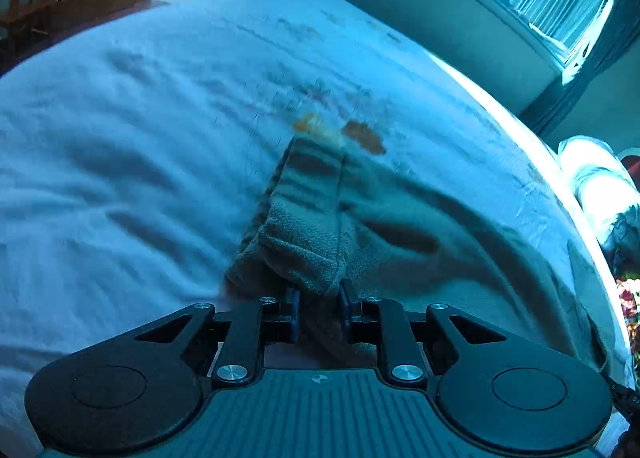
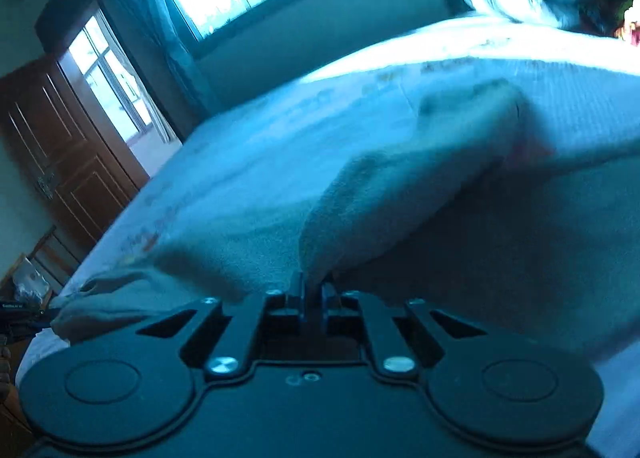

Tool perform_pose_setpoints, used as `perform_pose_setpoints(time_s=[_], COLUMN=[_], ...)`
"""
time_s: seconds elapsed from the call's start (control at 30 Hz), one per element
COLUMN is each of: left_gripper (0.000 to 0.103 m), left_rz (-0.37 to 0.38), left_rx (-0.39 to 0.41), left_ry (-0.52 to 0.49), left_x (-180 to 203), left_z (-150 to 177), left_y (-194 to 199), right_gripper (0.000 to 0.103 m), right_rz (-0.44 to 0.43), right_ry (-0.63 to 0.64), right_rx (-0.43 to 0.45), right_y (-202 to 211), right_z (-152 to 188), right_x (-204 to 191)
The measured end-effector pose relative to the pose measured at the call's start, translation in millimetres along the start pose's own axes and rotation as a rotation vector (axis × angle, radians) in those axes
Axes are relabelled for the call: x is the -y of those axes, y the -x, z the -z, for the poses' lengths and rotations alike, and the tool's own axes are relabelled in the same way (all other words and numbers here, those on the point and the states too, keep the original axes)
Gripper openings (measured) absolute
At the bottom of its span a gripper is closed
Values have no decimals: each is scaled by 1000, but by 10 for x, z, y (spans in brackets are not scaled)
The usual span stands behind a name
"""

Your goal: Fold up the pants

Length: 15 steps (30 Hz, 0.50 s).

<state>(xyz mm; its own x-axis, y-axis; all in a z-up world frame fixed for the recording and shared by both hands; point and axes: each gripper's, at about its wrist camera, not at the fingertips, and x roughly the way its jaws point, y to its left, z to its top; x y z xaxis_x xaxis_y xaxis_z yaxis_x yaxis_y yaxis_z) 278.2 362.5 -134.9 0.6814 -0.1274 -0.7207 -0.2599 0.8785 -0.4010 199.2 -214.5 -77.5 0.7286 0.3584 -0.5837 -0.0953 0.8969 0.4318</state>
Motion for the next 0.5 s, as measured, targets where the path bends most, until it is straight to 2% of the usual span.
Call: perform_pose_setpoints(time_s=[0.07, 0.17, 0.3, 0.37, 0.43, 0.5], left_gripper=[19, 19, 19, 19, 20, 22], left_rz=[41, 31, 78, 39, -44, -36], left_rx=[30, 36, 107, 99, 8, 14], left_ry=[43, 12, -7, -48, -99, -91], left_x=[-86, -8, 105, 147, 117, 75], left_z=[69, 34, -51, -78, -19, 42], left_y=[66, 94, 233, 194, -14, -7], right_gripper=[0, 0, 0, 0, 0, 0], right_rz=[-11, -16, -43, -44, -18, 20], right_ry=[-26, 8, 14, 19, 15, 10], right_rx=[16, 36, 98, 102, 29, -94], right_y=[28, 59, 205, 220, 81, -115], right_z=[10, -83, -215, -198, -104, 9], right_x=[44, -28, -108, -98, -43, 45])
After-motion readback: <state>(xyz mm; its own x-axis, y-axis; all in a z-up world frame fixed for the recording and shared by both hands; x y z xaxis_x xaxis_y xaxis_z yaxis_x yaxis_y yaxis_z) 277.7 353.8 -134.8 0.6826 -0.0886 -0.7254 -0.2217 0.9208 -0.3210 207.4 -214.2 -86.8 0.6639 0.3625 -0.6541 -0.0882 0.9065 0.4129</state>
